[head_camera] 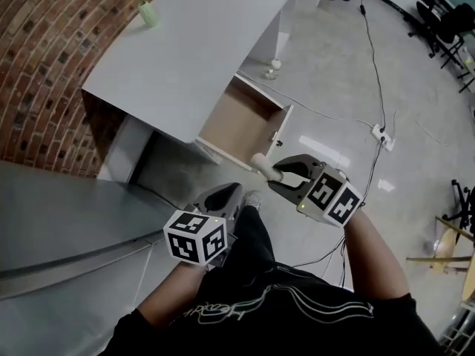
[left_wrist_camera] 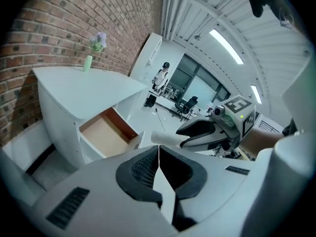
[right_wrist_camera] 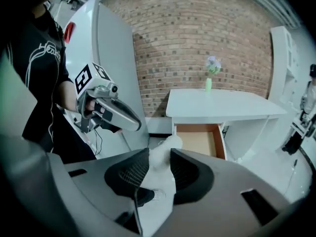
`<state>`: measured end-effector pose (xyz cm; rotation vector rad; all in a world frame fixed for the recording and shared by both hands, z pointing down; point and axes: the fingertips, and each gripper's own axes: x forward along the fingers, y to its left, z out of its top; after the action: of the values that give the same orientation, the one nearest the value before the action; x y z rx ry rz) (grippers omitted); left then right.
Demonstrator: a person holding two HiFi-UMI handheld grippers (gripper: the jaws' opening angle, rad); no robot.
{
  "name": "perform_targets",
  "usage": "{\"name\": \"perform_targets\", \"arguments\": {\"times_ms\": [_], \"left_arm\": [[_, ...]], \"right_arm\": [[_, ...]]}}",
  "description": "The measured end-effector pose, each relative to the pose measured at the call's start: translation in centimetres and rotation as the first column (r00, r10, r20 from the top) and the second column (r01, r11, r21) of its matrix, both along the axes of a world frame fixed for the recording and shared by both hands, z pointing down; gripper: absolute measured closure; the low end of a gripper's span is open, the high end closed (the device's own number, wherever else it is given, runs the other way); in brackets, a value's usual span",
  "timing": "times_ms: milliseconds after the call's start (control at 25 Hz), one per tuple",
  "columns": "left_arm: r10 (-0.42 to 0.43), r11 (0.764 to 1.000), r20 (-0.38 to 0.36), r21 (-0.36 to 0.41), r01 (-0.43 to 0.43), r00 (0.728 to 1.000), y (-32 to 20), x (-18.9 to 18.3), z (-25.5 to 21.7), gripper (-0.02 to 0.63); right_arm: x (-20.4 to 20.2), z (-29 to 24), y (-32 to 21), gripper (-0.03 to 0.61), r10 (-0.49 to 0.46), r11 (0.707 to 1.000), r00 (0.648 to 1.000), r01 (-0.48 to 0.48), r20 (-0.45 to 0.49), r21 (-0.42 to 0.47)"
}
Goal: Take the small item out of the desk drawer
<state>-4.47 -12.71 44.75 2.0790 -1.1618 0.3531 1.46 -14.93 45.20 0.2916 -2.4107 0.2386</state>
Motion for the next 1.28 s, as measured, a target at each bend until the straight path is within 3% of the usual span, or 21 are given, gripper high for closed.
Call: {"name": "perform_targets", "arguments": {"times_ms": [160, 240, 360, 640, 840, 1000, 1280], "left_arm": [[0.035, 0.997, -0.016, 0.062, -0.034, 0.999, 3.0, 0.9, -5.2, 0.591], [0.062, 0.993, -0.020, 0.099, -0.060, 0.998, 4.6, 1.4, -7.7, 0.591], [0.104, 0.983, -0.021, 0.153, -0.099, 0.994, 6.7, 2.3, -11.2, 0.591], [0.169, 0.955, -0.033, 0.254, -0.155, 0.985, 11.0, 3.8, -18.5, 0.591], [0.212, 0.928, -0.079, 0.328, -0.176, 0.974, 12.6, 5.1, -22.8, 0.591], [0.221, 0.912, -0.060, 0.366, -0.184, 0.974, 13.1, 5.5, -24.2, 0.591], [0.229, 0.915, -0.072, 0.357, -0.189, 0.971, 12.8, 7.1, -24.0, 0.591]], "right_arm": [[1.2, -5.6, 4.3, 0.433, 0.115, 0.993, 0.982, -0.108, 0.147, -0.054], [1.8, -8.6, 6.5, 0.433, 0.164, 0.985, 0.955, -0.144, 0.248, -0.096], [2.8, -13.0, 9.1, 0.433, 0.197, 0.980, 0.920, -0.178, 0.340, -0.088], [4.3, -21.5, 13.6, 0.433, 0.192, 0.973, 0.884, -0.229, 0.426, 0.036], [5.6, -24.8, 15.8, 0.433, 0.179, 0.962, 0.862, -0.254, 0.474, 0.099], [6.2, -25.7, 16.2, 0.433, 0.194, 0.956, 0.842, -0.277, 0.503, 0.096], [7.9, -26.2, 15.6, 0.433, 0.224, 0.947, 0.813, -0.313, 0.538, 0.079]]}}
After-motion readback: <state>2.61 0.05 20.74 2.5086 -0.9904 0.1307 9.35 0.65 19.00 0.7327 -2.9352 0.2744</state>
